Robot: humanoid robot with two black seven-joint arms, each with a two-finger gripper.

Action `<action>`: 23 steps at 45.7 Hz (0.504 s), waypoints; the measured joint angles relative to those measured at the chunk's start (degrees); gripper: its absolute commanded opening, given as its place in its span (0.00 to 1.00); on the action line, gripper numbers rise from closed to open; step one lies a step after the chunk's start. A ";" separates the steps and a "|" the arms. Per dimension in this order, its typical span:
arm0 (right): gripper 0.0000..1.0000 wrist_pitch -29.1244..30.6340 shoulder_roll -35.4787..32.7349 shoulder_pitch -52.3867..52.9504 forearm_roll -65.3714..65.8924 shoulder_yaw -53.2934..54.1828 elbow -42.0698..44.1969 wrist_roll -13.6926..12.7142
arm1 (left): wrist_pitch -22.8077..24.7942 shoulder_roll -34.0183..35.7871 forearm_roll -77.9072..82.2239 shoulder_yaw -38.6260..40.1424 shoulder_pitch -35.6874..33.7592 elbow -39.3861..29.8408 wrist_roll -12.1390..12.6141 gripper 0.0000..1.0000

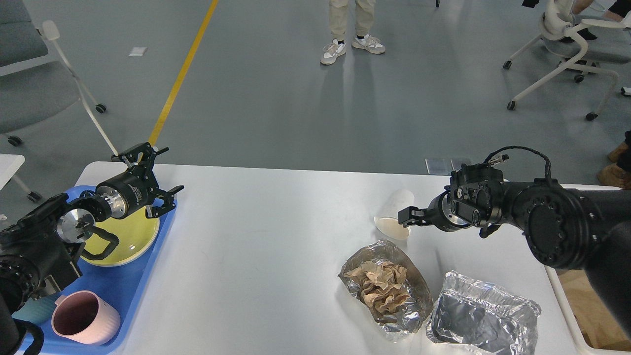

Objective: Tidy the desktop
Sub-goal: 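Lower the right gripper onto the white paper cup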

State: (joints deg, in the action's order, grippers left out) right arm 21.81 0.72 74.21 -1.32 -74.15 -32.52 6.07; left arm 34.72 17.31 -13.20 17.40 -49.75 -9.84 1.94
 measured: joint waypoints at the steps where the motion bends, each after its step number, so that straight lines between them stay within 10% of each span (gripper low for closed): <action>1: 1.00 0.03 -0.01 0.00 -0.02 0.04 0.00 0.00 | 0.00 0.00 0.00 0.00 0.00 0.00 0.00 0.96; 23: 1.00 -1.61 0.07 -1.25 -0.55 3.87 1.22 -0.01 | 0.00 0.00 0.00 0.00 0.00 -0.02 0.00 0.96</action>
State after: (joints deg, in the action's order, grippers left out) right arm 20.21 0.78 72.96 -1.87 -70.28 -31.31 6.06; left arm 34.72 17.31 -13.20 17.40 -49.75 -9.85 1.94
